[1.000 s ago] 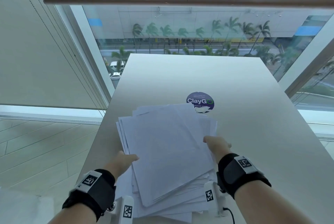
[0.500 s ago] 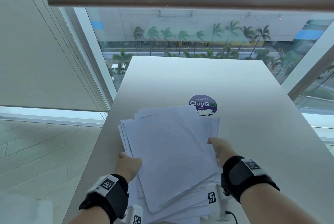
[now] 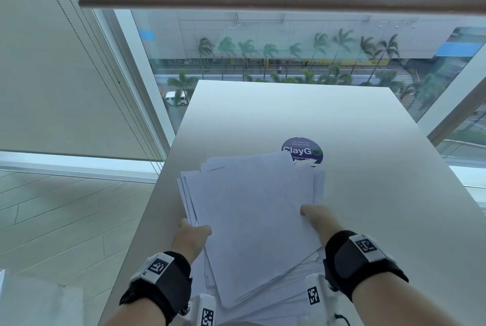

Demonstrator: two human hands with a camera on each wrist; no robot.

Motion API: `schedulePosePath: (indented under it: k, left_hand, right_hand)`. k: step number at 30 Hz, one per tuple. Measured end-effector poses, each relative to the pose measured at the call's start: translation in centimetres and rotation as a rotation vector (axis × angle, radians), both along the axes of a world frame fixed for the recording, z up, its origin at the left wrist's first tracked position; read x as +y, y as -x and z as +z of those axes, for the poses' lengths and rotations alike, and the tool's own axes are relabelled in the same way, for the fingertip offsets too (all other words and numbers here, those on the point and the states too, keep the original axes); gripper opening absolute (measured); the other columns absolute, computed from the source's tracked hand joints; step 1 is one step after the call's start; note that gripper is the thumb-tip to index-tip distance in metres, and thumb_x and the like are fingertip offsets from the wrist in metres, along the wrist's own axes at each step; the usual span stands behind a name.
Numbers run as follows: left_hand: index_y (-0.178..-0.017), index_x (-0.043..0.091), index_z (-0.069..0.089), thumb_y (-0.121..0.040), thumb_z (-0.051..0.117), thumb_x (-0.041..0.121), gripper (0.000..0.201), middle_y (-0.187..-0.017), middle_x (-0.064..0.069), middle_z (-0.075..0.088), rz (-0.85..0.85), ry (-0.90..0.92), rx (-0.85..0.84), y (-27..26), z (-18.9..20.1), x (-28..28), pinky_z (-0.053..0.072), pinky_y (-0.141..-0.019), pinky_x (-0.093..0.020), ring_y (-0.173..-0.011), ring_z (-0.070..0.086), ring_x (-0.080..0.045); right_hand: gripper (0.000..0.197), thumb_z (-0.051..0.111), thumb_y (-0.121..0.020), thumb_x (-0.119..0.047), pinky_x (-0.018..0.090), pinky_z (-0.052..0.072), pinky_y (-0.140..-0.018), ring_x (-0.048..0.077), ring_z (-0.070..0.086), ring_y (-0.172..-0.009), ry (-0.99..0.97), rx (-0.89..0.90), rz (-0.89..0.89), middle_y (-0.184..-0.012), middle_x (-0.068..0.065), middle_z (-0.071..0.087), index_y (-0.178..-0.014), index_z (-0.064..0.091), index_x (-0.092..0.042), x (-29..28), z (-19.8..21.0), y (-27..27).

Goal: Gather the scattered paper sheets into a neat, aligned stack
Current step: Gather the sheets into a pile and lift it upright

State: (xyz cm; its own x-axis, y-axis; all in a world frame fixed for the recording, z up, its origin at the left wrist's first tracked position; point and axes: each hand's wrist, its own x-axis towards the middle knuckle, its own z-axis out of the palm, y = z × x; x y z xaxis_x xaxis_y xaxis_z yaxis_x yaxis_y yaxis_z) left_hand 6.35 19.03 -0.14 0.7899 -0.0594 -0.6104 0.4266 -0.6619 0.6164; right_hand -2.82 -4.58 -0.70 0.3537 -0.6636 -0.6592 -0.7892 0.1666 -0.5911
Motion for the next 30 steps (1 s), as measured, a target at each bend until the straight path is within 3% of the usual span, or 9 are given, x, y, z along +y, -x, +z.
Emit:
schedulePosePath:
  k: [2,4,12,15,18,22,24,27,30]
  left_hand:
    - [-0.121,-0.003,0.033,-0.081,0.055,0.011,0.047,-0.087,-0.009,0.044,0.011,0.0,0.002,0.0,0.0,0.1,0.034,-0.074,-0.034,-0.079,0.043,-0.025]
    - [-0.106,0.0,0.033,-0.081,0.056,0.01,0.036,-0.081,-0.008,0.042,0.032,0.016,0.01,0.1,0.2,0.2,0.034,-0.072,-0.034,-0.07,0.04,-0.022]
    - [-0.108,-0.004,0.049,-0.051,0.05,0.024,0.063,-0.103,-0.019,0.057,0.0,0.011,-0.027,-0.5,-0.8,1.1,0.048,-0.09,-0.046,-0.096,0.055,-0.037]
    - [-0.103,-0.005,0.05,-0.056,0.052,0.02,0.054,-0.095,-0.018,0.055,0.014,0.013,-0.056,-0.8,-1.1,1.7,0.048,-0.085,-0.046,-0.085,0.054,-0.033]
    - [-0.082,0.001,0.044,-0.077,0.053,0.008,0.012,-0.08,-0.013,0.045,0.013,-0.018,-0.101,-0.3,-0.2,1.9,0.04,-0.067,-0.035,-0.07,0.042,-0.026]
    - [-0.063,0.011,0.026,-0.083,0.048,0.003,0.03,-0.067,-0.004,0.028,0.031,-0.045,-0.164,-0.1,-1.0,2.1,0.023,-0.053,-0.032,-0.058,0.023,-0.018]
    - [-0.064,0.011,0.028,-0.082,0.049,0.002,0.029,-0.069,-0.005,0.03,0.052,-0.03,-0.147,-0.4,-1.4,2.2,0.025,-0.054,-0.031,-0.059,0.026,-0.018]
    - [-0.072,0.006,0.038,-0.082,0.053,0.002,0.019,-0.076,-0.007,0.039,0.088,0.058,-0.054,-0.8,-1.5,2.4,0.031,-0.063,-0.031,-0.067,0.037,-0.02]
    - [-0.111,-0.005,0.043,-0.086,0.057,0.013,0.034,-0.105,-0.011,0.043,0.061,0.102,-0.005,-0.8,-1.0,2.4,0.032,-0.086,-0.035,-0.101,0.045,-0.029]
  right_hand:
    - [0.015,0.05,-0.08,-0.009,0.032,0.034,-0.074,0.026,0.042,-0.081,-0.046,-0.002,0.023,-0.084,0.011,0.046,-0.066,0.047,-0.007,0.0,0.0,0.2]
    - [0.007,0.05,-0.083,-0.01,0.033,0.034,-0.079,0.026,0.042,-0.089,-0.052,-0.005,0.024,-0.096,0.01,0.046,-0.083,0.052,-0.003,0.3,0.4,0.4]
    - [0.031,0.055,-0.081,-0.013,0.034,0.036,-0.084,0.03,0.046,-0.102,-0.085,-0.106,0.057,-0.11,0.01,0.046,-0.11,0.047,-0.003,1.8,1.6,0.0]
    - [0.051,0.059,-0.074,-0.019,0.04,0.041,-0.094,0.029,0.05,-0.106,-0.145,-0.208,0.054,-0.115,0.007,0.053,-0.121,0.042,-0.006,2.6,1.6,0.2]
    - [0.055,0.058,-0.077,-0.022,0.041,0.038,-0.094,0.028,0.045,-0.107,-0.169,-0.236,0.023,-0.119,0.008,0.048,-0.124,0.033,-0.01,2.9,2.4,0.5]
    - [0.062,0.052,-0.087,-0.023,0.04,0.024,-0.108,0.029,0.026,-0.137,-0.259,-0.181,-0.048,-0.15,0.012,0.028,-0.141,0.026,-0.005,2.0,2.8,0.9]
    - [0.068,0.056,-0.083,-0.031,0.037,0.023,-0.111,0.026,0.025,-0.139,-0.312,-0.164,-0.003,-0.152,0.01,0.027,-0.141,0.03,-0.007,2.2,3.8,1.0]
    - [0.094,0.063,-0.049,-0.049,0.04,0.032,-0.108,0.031,0.043,-0.129,-0.36,-0.168,0.027,-0.143,0.011,0.044,-0.134,0.041,-0.014,1.5,2.6,1.1]
    - [0.077,0.059,-0.071,-0.044,0.04,0.027,-0.112,0.029,0.039,-0.131,-0.33,-0.144,0.083,-0.144,0.012,0.041,-0.137,0.038,-0.011,2.0,3.7,1.0]
